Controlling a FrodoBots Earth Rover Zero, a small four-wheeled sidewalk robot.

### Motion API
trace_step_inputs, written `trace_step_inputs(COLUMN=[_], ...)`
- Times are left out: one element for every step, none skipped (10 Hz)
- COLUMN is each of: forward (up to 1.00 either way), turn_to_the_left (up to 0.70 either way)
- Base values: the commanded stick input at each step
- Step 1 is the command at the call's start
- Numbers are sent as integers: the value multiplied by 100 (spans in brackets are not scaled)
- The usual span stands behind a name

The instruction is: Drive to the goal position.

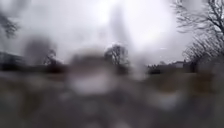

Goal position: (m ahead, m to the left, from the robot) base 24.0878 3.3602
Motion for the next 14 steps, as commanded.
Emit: trace_step_inputs(forward=[85,85,85,85,85,85,85,85,85,85,85,85,85,85], turn_to_the_left=[0,0,0,0,0,0,0,0,0,0,0,0,0,0])
